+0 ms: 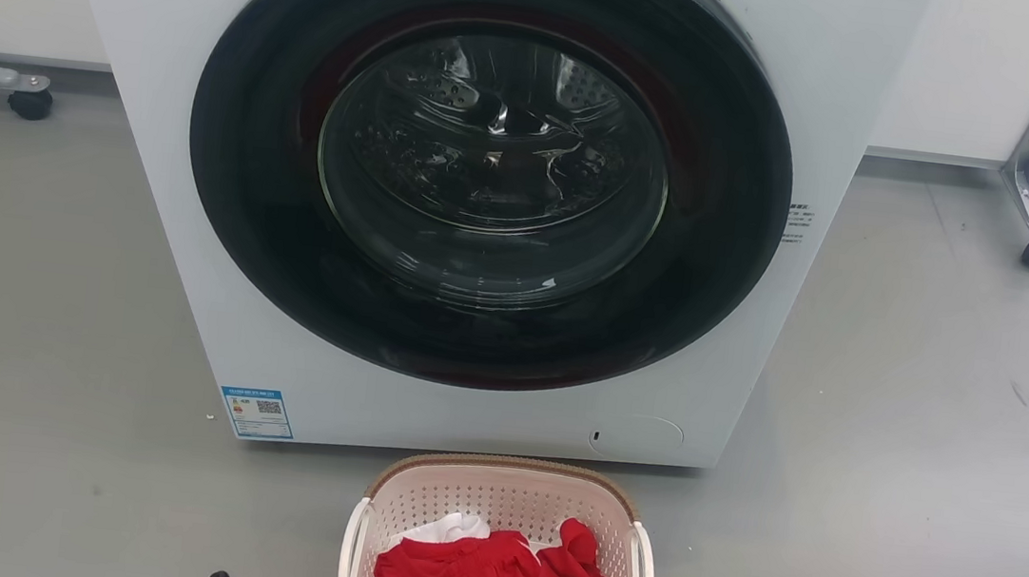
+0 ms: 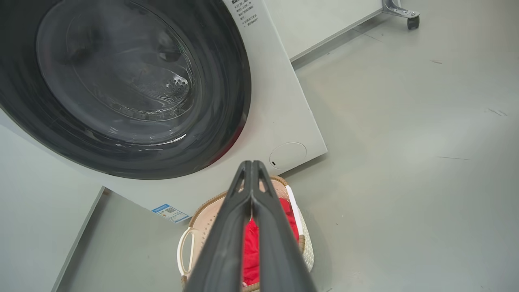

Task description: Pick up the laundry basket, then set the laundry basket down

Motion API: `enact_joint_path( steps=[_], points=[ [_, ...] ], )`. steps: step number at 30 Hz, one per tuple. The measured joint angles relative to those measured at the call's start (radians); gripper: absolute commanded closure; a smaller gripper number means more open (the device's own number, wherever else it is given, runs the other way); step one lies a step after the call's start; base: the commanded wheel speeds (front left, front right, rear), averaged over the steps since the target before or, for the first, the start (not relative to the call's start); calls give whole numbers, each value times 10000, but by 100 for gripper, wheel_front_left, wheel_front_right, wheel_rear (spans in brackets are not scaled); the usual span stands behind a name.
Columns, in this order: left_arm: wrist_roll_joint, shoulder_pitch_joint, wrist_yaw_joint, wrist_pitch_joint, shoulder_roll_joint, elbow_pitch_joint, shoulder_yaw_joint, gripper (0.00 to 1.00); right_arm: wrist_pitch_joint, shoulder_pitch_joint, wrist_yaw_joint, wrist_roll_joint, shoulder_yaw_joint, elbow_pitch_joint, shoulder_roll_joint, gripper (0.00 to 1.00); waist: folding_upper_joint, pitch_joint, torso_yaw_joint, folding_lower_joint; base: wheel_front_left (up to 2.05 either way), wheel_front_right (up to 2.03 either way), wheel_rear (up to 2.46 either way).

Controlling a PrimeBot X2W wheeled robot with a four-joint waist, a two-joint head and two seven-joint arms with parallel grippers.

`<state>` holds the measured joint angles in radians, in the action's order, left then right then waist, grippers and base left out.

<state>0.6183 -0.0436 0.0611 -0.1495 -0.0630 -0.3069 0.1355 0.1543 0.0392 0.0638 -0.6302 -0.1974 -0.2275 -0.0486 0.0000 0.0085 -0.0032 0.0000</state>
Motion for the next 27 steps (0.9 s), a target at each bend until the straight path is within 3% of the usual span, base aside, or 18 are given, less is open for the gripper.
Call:
enact_joint_path(
  steps=[27],
  points=[
    [3430, 419, -633, 963, 56, 13, -819, 100, -999, -453, -642, -3446, 1187, -255, 21, 100, 0, -25, 12, 0, 0, 0, 0]
  ],
)
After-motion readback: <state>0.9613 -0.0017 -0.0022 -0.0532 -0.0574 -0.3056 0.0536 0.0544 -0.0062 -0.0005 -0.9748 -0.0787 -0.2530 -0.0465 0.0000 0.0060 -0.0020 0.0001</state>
